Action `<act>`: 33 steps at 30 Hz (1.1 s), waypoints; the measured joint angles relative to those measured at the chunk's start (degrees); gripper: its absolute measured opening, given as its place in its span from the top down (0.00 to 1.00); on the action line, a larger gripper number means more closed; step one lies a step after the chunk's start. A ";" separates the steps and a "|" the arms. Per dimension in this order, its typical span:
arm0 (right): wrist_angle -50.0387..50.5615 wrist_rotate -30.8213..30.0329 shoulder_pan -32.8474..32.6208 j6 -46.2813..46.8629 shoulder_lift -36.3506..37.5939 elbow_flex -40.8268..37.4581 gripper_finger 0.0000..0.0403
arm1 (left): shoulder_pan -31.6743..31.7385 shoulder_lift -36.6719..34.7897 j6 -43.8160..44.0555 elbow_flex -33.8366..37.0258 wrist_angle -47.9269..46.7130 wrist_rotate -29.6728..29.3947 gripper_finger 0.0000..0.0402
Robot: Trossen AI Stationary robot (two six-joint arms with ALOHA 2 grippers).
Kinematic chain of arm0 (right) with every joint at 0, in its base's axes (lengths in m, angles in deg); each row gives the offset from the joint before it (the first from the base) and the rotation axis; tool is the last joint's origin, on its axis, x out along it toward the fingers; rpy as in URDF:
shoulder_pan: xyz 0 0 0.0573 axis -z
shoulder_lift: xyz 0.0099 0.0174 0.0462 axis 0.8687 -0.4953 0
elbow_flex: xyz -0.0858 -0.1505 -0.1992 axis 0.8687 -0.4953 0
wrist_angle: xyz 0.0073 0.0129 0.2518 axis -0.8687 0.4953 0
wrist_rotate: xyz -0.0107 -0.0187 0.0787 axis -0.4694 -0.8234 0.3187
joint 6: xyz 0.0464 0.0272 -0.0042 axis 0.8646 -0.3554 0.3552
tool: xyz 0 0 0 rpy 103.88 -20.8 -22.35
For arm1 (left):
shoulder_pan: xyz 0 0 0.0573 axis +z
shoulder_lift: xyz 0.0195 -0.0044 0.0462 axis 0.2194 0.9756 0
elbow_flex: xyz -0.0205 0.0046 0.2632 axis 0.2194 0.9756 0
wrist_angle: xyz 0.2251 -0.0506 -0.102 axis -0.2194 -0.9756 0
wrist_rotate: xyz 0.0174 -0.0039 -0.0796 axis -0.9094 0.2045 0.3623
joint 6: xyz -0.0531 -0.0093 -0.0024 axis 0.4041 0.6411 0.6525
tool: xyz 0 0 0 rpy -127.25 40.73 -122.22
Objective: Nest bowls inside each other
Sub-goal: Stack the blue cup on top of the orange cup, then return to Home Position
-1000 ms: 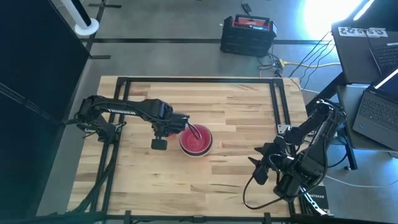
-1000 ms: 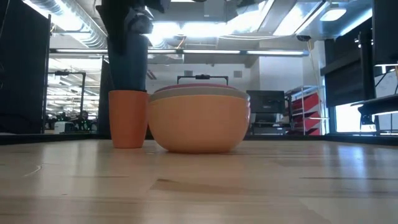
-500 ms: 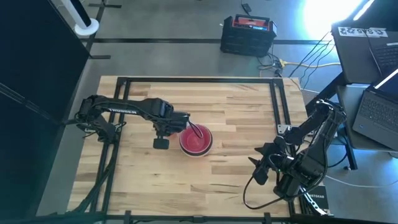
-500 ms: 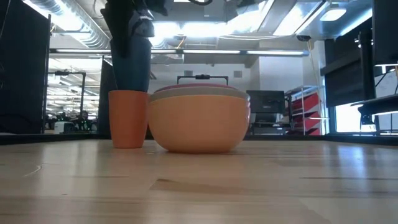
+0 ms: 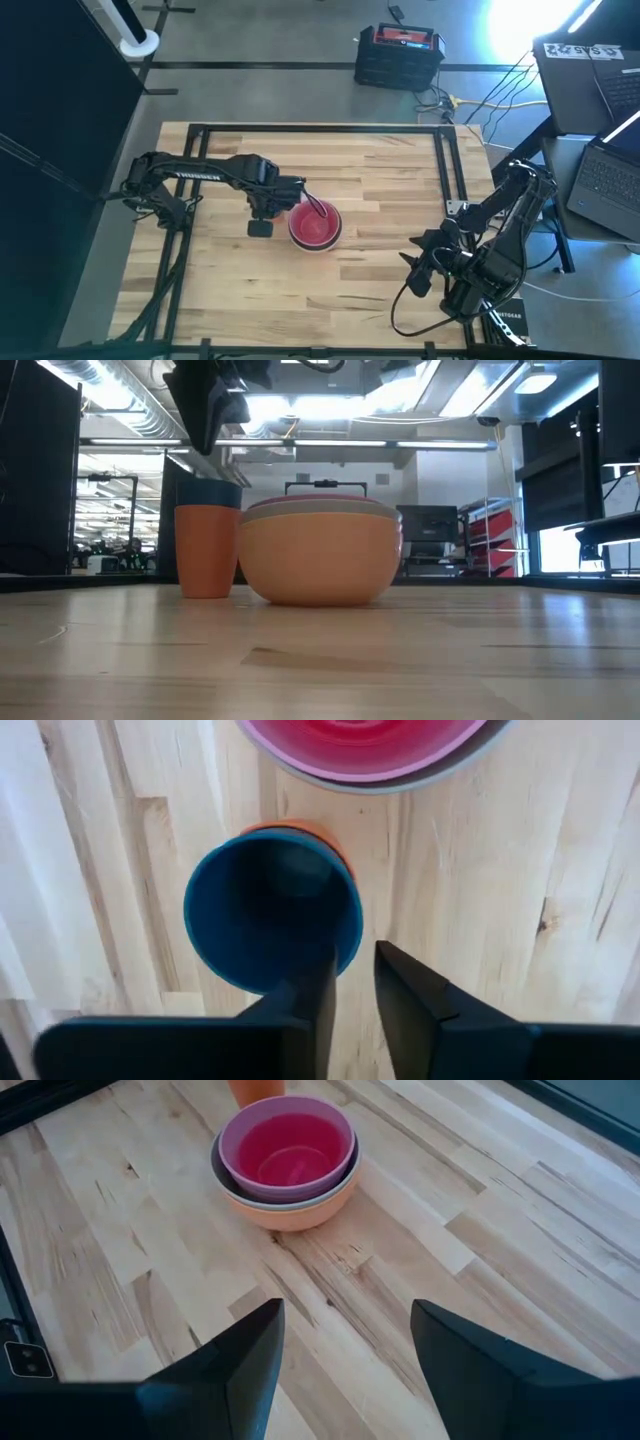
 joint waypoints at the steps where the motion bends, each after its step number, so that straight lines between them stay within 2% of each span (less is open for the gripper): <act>1: 0.00 0.02 0.00 0.00 0.00 0.00 0.49 | 0.15 0.00 -0.15 0.00 0.13 -0.02 0.83; 6: 0.02 0.00 0.00 0.00 0.00 0.00 0.49 | 0.35 0.00 -0.49 0.00 0.12 -0.06 0.80; 23: -0.63 -0.04 0.00 -2.45 0.00 0.02 0.49 | -2.45 -0.54 3.44 -0.02 1.76 2.88 0.80; 29: -2.77 -0.97 0.02 -6.82 -0.04 0.02 0.49 | -7.85 -1.51 9.42 -0.53 2.64 5.01 0.80; 33: -9.88 -4.21 0.11 -16.15 0.89 0.02 0.49 | -11.61 -1.49 12.81 -3.46 3.18 5.81 0.80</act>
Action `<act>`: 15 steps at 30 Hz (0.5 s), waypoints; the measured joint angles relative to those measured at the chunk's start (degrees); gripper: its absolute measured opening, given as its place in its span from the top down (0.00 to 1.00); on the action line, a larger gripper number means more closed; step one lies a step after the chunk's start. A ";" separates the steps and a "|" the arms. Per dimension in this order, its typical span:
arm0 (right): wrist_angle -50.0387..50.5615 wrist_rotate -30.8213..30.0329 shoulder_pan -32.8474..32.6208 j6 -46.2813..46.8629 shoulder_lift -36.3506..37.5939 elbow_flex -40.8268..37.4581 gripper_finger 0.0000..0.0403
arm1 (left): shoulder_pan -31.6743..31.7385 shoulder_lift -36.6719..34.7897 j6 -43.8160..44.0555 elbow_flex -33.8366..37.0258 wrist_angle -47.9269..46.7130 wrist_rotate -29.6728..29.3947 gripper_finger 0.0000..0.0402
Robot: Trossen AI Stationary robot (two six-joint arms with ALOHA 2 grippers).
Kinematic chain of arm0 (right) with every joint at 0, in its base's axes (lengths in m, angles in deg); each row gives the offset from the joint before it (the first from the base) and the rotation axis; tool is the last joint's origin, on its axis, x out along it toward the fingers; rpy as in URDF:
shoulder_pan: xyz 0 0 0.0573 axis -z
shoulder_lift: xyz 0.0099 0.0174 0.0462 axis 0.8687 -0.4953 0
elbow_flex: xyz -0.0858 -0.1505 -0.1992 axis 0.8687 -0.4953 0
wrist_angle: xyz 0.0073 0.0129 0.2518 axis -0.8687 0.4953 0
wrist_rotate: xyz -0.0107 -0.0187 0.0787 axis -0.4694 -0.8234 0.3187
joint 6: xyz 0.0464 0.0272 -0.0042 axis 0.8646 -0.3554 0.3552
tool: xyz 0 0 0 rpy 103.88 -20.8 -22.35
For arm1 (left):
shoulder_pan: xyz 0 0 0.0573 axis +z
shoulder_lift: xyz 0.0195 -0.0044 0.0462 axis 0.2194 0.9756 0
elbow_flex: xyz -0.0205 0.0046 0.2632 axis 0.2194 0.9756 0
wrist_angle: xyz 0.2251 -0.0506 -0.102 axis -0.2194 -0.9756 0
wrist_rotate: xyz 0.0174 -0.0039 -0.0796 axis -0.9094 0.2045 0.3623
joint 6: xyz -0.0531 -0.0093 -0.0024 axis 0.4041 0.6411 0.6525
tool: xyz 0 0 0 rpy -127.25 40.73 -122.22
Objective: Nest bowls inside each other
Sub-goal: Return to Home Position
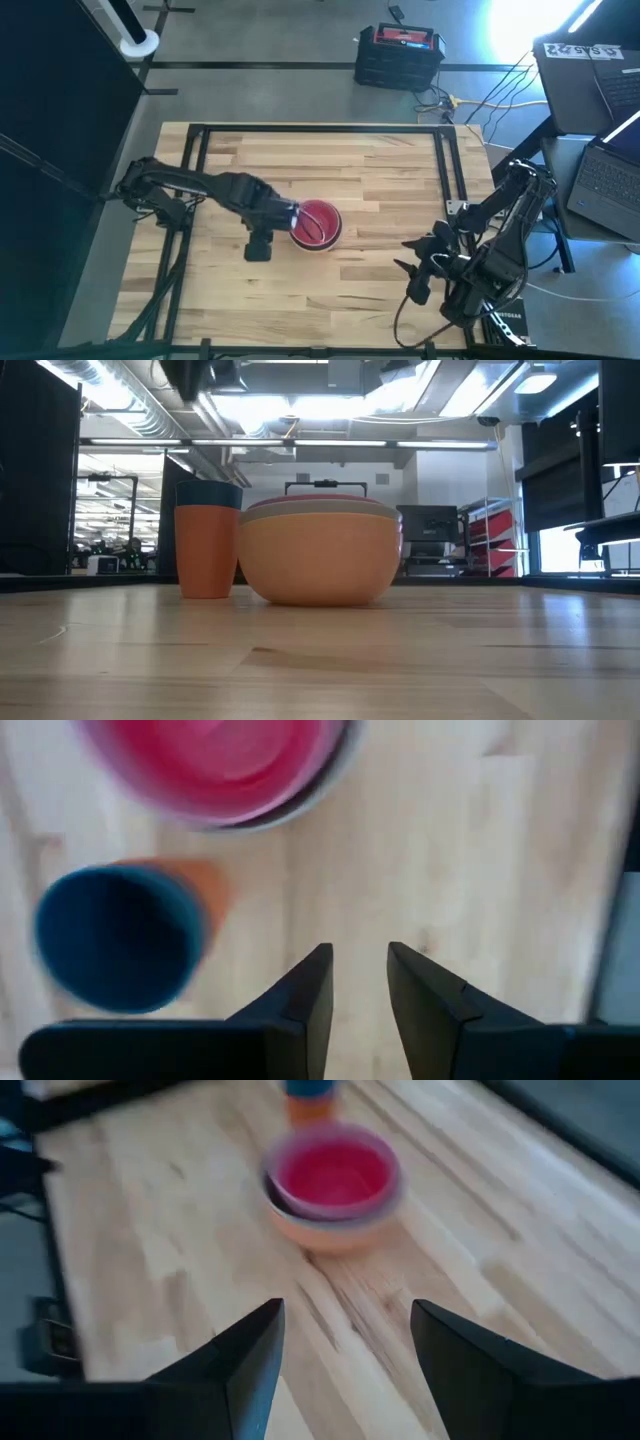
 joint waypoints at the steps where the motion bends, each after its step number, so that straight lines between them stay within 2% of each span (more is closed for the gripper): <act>1: -2.89 -0.96 0.32 -3.87 0.54 0.00 0.49 | -0.90 0.00 0.84 -1.01 -0.01 0.28 0.80; 4: -12.16 -0.72 2.73 -17.75 3.12 0.02 0.49 | -2.90 0.00 1.43 -4.87 -0.21 0.32 0.87; 7: -19.61 3.16 6.62 -30.62 6.14 0.02 0.53 | -3.69 -0.81 1.04 -8.33 -0.42 -0.06 0.97; 15: -22.10 20.28 26.76 -52.31 15.19 0.04 0.82 | 1.24 -9.30 -3.81 -8.52 -0.03 -1.26 0.99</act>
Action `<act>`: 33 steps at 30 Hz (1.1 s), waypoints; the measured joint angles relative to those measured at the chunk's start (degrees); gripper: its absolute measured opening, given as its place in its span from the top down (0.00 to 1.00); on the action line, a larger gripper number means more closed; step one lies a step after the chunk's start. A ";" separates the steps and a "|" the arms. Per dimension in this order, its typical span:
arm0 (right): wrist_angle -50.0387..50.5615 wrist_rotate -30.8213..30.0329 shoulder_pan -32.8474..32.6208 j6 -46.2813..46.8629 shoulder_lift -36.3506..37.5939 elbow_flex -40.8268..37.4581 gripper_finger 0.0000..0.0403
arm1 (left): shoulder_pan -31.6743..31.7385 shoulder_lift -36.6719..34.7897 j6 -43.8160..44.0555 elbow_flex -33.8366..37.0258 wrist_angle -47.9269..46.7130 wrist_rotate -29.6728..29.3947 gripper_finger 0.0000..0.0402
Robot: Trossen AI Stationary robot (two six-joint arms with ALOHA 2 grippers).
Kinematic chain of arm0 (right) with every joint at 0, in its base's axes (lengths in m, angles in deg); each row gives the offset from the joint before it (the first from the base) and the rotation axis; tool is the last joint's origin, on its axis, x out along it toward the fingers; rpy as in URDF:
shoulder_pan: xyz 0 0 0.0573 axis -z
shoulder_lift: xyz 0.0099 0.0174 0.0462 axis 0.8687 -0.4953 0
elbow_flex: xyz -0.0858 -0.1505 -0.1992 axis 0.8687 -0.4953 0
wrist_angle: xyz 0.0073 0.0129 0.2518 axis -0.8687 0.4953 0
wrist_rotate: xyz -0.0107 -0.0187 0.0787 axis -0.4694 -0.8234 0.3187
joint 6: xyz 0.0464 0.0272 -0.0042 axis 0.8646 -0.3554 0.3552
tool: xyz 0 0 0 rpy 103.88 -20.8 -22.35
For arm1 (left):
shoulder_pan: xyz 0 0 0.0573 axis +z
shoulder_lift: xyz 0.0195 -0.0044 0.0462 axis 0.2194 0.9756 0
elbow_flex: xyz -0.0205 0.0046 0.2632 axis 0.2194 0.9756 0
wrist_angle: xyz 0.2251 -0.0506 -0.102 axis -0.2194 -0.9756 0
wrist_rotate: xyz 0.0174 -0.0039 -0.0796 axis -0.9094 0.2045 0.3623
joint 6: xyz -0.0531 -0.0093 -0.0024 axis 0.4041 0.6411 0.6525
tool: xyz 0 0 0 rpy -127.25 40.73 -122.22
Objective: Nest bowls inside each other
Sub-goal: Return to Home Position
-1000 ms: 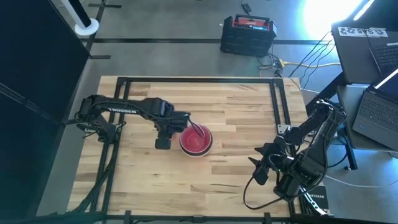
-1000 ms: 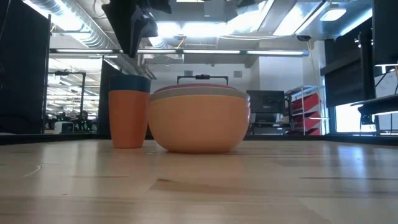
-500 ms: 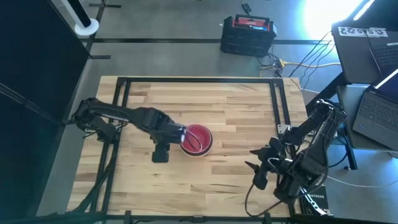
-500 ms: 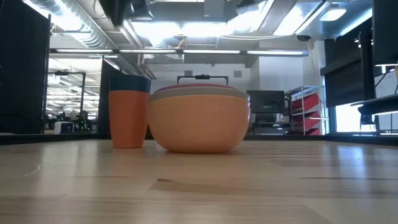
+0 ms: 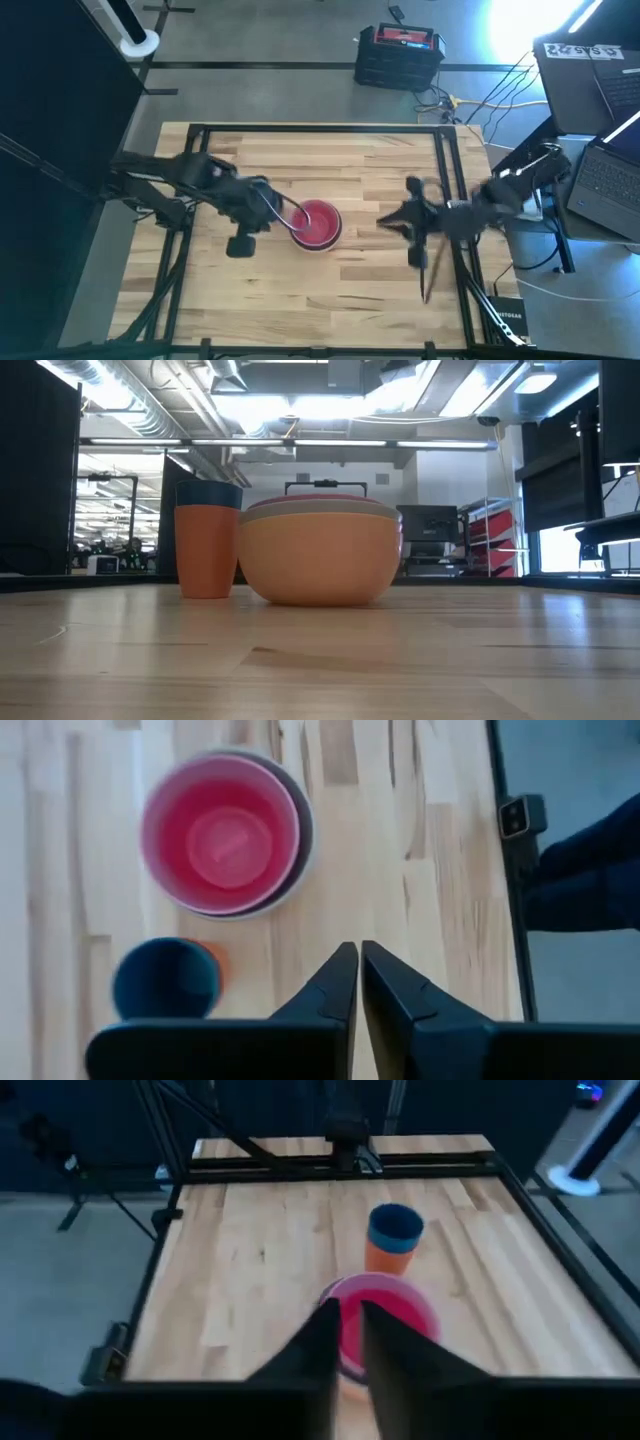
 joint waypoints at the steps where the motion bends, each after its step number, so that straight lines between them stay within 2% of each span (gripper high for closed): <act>1: -0.30 2.14 2.52 -2.70 1.13 0.00 0.86 | 0.65 -1.08 -0.63 0.02 0.04 -0.15 0.99; 5: -1.13 9.99 12.43 -12.75 5.90 -0.01 0.99 | 3.51 -5.68 -3.28 0.38 0.32 -0.69 1.00; 8: 0.93 9.60 17.58 -13.38 12.15 -0.04 1.00 | 8.54 -11.99 -7.34 4.80 4.28 -0.45 1.00; 10: 1.45 8.85 20.13 -12.83 17.06 -0.42 1.00 | 13.05 -17.02 -10.10 8.68 8.61 2.56 1.00; 14: -0.78 6.15 22.37 -9.08 27.93 -5.46 1.00 | 22.77 -26.12 -14.18 17.31 16.34 9.97 1.00; 18: -4.21 2.94 22.37 -4.74 38.18 -14.24 1.00 | 30.91 -33.62 -17.11 26.54 21.00 16.76 1.00; 21: -3.21 1.33 22.37 1.66 44.60 -20.51 1.00 | 34.58 -38.75 -17.51 33.31 24.03 18.53 1.00; 23: -3.31 1.71 22.37 2.46 46.85 -22.98 1.00 | 35.64 -41.33 -15.14 36.69 25.35 18.28 1.00; 33: -11.17 7.23 22.35 -2.10 53.31 -32.53 1.00 | 35.35 -47.31 7.54 45.73 30.06 13.79 1.00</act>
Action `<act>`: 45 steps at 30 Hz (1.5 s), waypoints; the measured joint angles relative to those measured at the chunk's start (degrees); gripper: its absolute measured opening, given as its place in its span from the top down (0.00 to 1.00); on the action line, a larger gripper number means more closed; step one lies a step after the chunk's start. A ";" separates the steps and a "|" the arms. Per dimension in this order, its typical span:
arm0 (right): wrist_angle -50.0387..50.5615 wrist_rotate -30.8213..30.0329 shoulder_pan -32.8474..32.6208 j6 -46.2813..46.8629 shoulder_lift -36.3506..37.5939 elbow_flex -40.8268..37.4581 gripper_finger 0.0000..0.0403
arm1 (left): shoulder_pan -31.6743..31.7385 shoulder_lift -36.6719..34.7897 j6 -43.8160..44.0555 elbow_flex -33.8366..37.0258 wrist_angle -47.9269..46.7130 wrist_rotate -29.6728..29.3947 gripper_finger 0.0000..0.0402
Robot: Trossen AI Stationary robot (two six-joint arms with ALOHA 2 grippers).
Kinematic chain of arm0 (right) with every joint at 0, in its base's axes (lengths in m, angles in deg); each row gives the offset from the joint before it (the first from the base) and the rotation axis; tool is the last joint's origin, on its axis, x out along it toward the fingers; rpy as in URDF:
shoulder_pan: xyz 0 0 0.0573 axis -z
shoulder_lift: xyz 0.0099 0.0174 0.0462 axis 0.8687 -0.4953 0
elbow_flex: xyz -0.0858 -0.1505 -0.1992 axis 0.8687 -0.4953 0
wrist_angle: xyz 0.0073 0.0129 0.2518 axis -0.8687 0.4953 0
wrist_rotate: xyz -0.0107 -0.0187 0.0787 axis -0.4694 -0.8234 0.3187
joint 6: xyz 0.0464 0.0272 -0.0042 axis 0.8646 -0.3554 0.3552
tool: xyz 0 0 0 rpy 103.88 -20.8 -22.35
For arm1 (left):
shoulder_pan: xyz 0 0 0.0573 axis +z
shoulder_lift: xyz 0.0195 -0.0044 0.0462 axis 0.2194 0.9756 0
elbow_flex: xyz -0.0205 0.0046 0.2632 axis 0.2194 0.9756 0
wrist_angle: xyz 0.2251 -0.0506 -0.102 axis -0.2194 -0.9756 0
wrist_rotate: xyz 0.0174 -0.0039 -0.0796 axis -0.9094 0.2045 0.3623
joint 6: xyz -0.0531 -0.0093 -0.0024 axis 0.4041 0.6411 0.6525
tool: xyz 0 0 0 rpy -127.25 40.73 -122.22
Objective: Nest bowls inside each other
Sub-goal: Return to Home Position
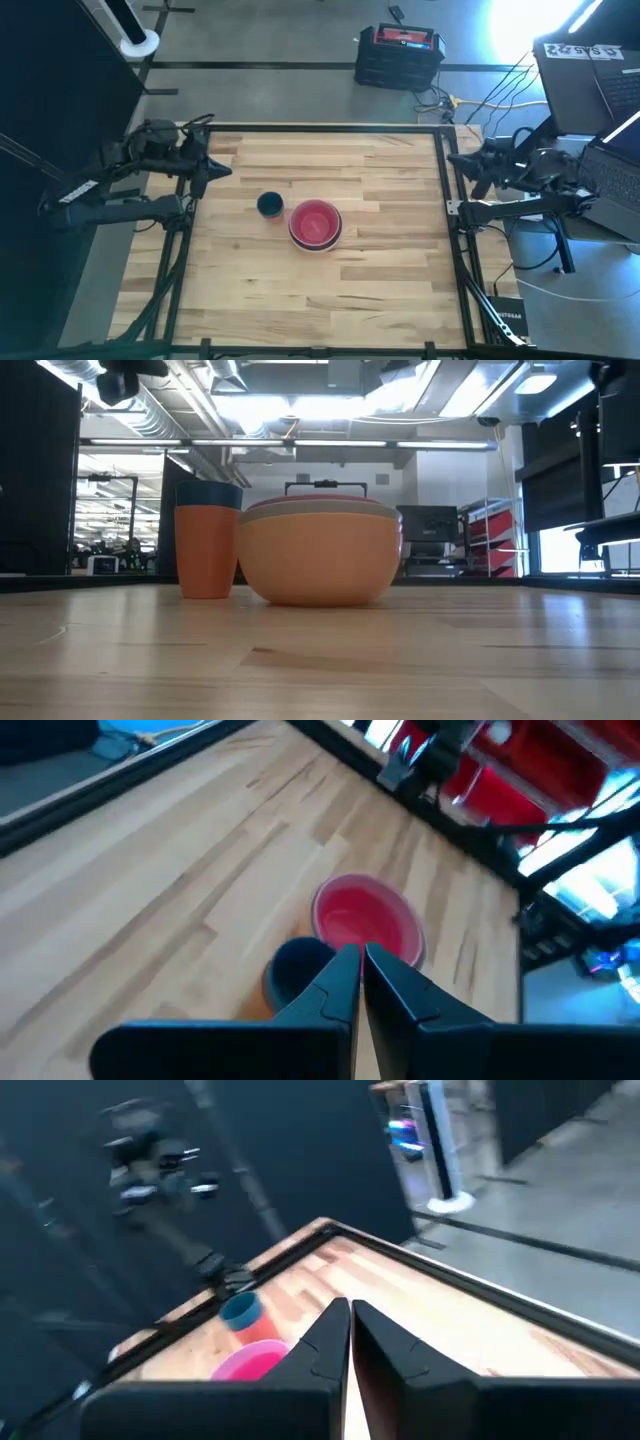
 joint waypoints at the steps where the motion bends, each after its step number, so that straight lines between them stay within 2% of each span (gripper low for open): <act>1: -0.79 0.55 0.00 -0.46 0.65 -0.96 1.00 | -0.03 -0.60 2.27 0.90 0.47 -0.45 1.00; 3: -5.47 5.20 -0.01 -3.56 2.06 -3.46 1.00 | -1.12 -1.67 2.10 2.73 3.15 0.88 1.00; 5: -12.44 10.73 -0.05 -6.79 3.97 -6.72 1.00 | -2.63 -2.95 -0.83 4.81 8.36 5.75 1.00; 9: -26.93 19.84 -0.05 -11.23 8.14 -14.53 1.00 | -3.89 -4.48 -0.08 8.28 15.61 8.86 1.00; 12: -36.03 23.84 -0.05 -12.38 9.84 -21.02 1.00 | -4.30 -4.72 0.99 10.49 19.84 11.67 1.00; 19: -57.90 24.86 -0.05 -12.49 10.04 -35.52 1.00 | -5.00 -4.74 4.80 13.36 26.53 12.50 1.00; 32: -78.82 20.00 -0.02 -15.99 10.05 -48.36 1.00 | -5.01 -4.78 8.03 13.37 27.10 12.50 1.00; 37: -79.55 21.23 -0.02 -16.21 10.06 -49.51 1.00 | -5.01 -4.76 9.11 13.37 27.07 12.50 1.00; 41: -74.83 24.33 -0.02 -16.23 10.08 -49.51 1.00 | -5.01 -4.75 10.03 13.37 27.14 12.50 1.00; 45: -66.33 24.59 -0.03 -15.44 10.08 -49.51 1.00 | -5.01 -4.76 10.60 13.37 27.29 12.48 1.00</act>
